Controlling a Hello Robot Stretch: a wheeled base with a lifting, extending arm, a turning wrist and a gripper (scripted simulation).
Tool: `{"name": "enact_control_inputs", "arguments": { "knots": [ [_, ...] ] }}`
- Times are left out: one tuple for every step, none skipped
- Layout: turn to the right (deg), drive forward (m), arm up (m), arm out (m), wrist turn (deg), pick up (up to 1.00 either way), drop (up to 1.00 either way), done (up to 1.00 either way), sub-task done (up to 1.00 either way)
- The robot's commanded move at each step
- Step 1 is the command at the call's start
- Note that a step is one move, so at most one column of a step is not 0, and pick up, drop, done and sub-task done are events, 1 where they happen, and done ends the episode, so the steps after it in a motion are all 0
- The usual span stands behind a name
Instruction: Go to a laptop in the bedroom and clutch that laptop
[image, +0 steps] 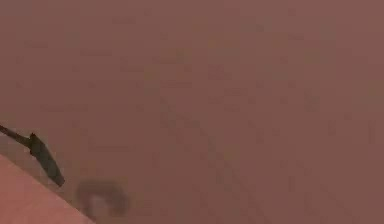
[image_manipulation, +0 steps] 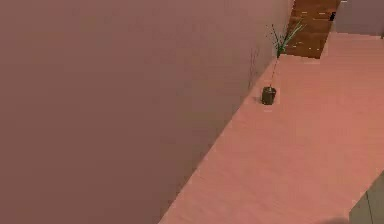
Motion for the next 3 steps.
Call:
{"name": "enact_control_inputs", "arguments": {
  "knots": [
    [45.0,0.0,0.0,0.0,0.0,0.0,0.0,0.0,0.0],
    [45.0,0.0,0.0,0.0,0.0,0.0,0.0,0.0,0.0],
    [33.0,0.0,0.0,0.0,0.0,0.0,0.0,0.0,0.0]
  ]
}}
